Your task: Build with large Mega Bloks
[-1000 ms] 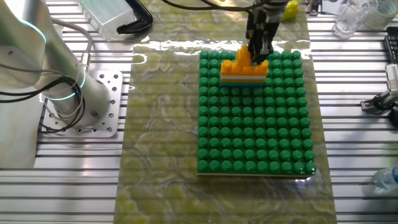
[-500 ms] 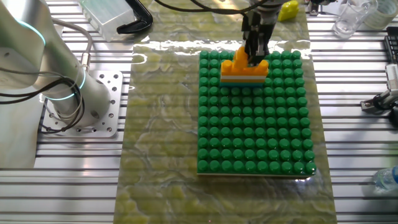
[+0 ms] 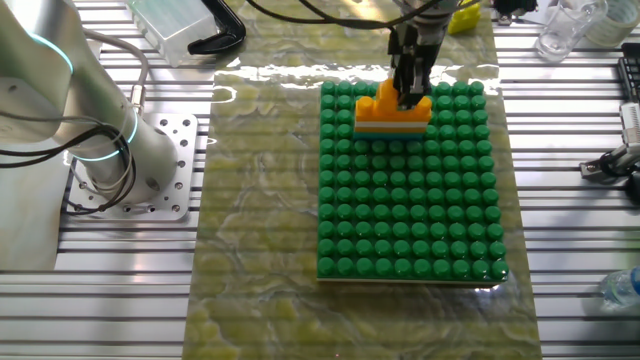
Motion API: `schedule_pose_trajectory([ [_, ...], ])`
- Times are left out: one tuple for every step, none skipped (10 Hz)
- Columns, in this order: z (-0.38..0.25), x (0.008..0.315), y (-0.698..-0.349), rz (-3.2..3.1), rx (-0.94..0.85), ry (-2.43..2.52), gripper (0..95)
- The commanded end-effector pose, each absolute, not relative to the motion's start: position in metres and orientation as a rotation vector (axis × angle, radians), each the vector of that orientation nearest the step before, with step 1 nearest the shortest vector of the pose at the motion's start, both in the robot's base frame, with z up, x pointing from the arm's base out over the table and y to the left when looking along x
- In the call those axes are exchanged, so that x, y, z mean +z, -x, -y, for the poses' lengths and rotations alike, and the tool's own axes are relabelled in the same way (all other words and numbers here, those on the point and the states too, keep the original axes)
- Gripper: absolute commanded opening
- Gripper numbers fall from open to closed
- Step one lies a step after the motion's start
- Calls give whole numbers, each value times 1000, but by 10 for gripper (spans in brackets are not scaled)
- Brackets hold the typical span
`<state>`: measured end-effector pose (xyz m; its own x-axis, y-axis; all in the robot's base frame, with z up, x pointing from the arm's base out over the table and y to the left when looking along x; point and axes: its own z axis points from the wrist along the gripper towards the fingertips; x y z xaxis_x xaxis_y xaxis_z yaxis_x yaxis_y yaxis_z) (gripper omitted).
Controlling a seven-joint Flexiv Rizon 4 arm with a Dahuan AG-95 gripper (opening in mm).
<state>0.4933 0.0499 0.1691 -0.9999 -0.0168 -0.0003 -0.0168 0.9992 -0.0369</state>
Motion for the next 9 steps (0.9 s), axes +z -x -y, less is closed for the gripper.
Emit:
schedule_pose_trajectory([
  [-50,167,-492,-3144,-62,11,0],
  [-51,163,-492,-3144,-65,8,0],
  [-50,158,-493,-3139,-70,12,0],
  [-50,157,-493,-3158,-70,14,0],
  [-50,158,-492,-3169,-63,15,0],
  [-49,158,-491,-3164,-66,18,0],
  [-50,158,-491,-3151,-57,20,0],
  [-50,157,-492,-3150,-66,22,0],
  [-50,158,-491,-3155,-76,21,0],
])
